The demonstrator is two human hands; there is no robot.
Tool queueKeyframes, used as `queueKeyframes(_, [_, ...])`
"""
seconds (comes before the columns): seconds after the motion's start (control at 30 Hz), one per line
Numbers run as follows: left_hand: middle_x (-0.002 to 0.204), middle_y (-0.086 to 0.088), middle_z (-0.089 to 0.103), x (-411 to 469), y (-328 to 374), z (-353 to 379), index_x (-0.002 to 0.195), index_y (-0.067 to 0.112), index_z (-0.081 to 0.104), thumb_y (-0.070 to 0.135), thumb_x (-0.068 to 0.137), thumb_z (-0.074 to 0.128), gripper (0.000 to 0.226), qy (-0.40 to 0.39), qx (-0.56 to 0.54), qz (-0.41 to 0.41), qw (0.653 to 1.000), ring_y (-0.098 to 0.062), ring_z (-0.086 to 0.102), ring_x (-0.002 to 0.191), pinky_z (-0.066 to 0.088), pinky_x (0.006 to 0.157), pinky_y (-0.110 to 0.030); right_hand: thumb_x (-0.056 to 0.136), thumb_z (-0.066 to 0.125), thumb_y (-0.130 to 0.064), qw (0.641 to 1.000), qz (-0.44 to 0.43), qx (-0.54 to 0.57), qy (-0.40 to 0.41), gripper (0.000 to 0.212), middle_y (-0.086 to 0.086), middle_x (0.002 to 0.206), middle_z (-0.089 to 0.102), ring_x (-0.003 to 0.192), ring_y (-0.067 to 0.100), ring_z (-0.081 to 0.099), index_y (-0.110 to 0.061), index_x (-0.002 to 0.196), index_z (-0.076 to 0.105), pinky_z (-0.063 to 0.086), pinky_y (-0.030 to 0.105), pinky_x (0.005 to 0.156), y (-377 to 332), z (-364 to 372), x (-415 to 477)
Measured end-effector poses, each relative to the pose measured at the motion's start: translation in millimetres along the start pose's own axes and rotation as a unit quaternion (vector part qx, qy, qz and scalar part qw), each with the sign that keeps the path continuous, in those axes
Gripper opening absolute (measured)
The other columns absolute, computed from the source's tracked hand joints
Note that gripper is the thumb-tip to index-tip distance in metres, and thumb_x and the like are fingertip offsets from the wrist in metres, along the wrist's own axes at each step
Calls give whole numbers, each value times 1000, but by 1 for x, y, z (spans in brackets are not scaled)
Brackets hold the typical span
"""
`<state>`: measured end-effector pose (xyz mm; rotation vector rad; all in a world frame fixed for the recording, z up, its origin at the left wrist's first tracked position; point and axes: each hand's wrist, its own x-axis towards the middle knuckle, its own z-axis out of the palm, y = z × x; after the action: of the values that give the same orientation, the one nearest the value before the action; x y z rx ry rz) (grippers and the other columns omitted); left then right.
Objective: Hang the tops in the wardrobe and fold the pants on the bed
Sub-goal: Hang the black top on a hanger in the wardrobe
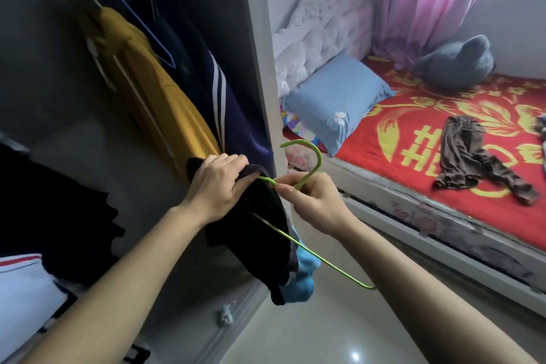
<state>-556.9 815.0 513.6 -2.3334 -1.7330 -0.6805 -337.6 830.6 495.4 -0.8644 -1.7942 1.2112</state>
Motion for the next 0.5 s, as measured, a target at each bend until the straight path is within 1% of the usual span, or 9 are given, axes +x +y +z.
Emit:
queueKeyframes(0.07, [72,6,51,4,3,5,80,19,47,58,100,24,49,18,-3,-3,1000,-23,54,69,36,66,-34,96,65,-19,1000,-4,14,6,14,-11,58,62,47,3,55,-12,105,74,43,16,51,0,-15,-5])
queueKeyframes(0.1, [71,6,52,4,2,8,81,18,47,58,99,25,50,26,-9,-10,1000,-23,55,70,36,66,-35,96,64,-26,1000,-11,-6,14,16,-7,62,64,48,9,58,-16,106,73,45,20,51,3,-25,-7])
queueKeyframes(0.17, [70,9,50,7,-3,8,82,18,49,58,98,29,48,35,-24,-39,998,-25,58,73,38,66,-36,99,58,-38,995,-18,-100,23,18,-6,64,66,51,13,62,-25,101,71,49,26,55,14,-48,-15])
queueKeyframes(0.27, [62,13,41,12,-12,0,81,15,50,52,99,39,43,45,-58,-84,994,-29,58,69,35,63,-34,99,42,-58,966,30,-255,40,38,-10,61,62,55,6,59,-33,90,70,53,35,64,37,-72,-29])
queueKeyframes(0.33, [63,12,42,17,-15,-5,81,16,49,46,100,43,36,43,-56,-88,994,-33,59,70,35,62,-34,96,32,-68,951,57,-297,57,49,-10,64,62,62,5,58,-36,87,68,53,38,71,48,-72,-34])
queueKeyframes(0.37, [63,12,43,19,-12,-8,81,19,48,44,101,44,32,36,-56,-90,994,-33,59,72,35,64,-35,96,30,-69,949,62,-301,66,50,-11,65,63,64,4,58,-37,87,67,53,37,72,50,-68,-35])
queueKeyframes(0.43, [66,10,48,24,-1,-10,85,21,48,42,101,41,28,13,-76,-96,992,-31,59,78,38,68,-37,98,33,-65,949,60,-300,71,47,-22,61,60,60,0,54,-37,88,69,49,33,68,49,-56,-32])
queueKeyframes(0.47, [69,7,53,26,8,-10,88,18,51,40,102,40,29,2,-92,-98,991,-33,60,82,41,70,-40,99,34,-62,948,56,-305,65,44,-24,58,57,56,0,51,-37,89,69,46,31,66,46,-50,-30])
queueKeyframes(0.5, [74,1,58,28,15,-11,92,14,54,38,103,38,30,-7,-107,-101,989,-35,60,87,43,74,-42,99,34,-61,947,49,-313,57,42,-22,56,56,55,2,49,-39,91,69,45,31,65,41,-44,-27])
